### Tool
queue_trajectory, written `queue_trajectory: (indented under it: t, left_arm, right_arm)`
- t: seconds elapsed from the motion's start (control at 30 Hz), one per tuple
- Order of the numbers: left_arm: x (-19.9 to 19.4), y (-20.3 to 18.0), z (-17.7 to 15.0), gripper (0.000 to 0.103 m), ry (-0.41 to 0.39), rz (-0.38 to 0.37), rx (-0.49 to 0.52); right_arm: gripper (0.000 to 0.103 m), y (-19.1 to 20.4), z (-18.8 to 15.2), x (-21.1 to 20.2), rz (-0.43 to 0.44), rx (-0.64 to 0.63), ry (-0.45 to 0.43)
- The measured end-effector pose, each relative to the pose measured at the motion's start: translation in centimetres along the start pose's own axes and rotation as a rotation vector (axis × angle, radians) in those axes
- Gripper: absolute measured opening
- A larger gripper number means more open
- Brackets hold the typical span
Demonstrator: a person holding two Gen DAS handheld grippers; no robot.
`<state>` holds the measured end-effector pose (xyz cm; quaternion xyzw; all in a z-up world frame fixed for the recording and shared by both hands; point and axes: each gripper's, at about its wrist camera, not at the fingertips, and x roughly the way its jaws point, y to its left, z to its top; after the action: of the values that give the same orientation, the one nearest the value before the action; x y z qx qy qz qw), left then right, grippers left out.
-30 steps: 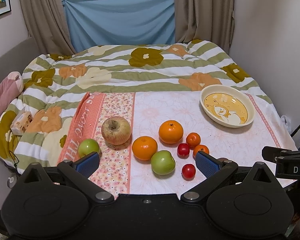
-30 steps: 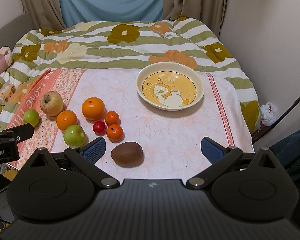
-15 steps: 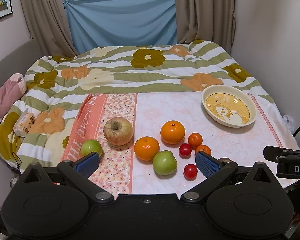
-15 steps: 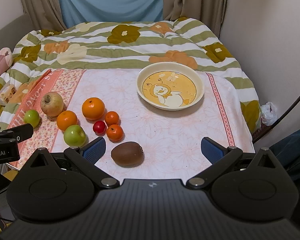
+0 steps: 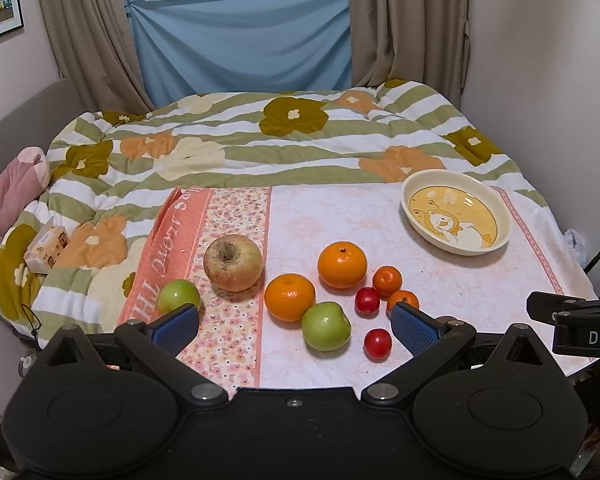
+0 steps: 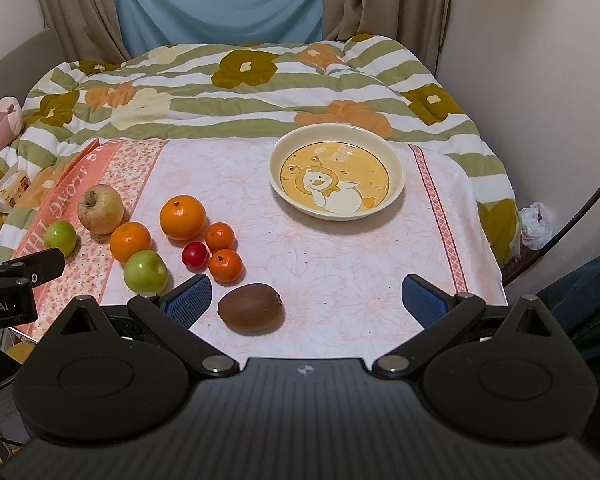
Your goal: Organize fruits
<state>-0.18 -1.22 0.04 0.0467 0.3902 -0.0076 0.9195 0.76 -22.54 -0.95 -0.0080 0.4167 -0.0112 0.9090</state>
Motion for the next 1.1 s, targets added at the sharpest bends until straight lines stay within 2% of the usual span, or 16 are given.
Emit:
queue_trajectory:
  t: [0.2,1.1]
  left_arm:
    - [0.0,0.0,0.0,0.103,-0.002,0.004,-0.003]
    - [-0.6,0.3,-0.3,0.103,-0.003,0.0,-0.02]
  right_arm:
    - [0.103,0.1,-0.1,-0.2,-0.019,-0.01,-0.014]
    - [0.103,-0.3,-0.3,-0.1,0.013,-0.001,-0.031]
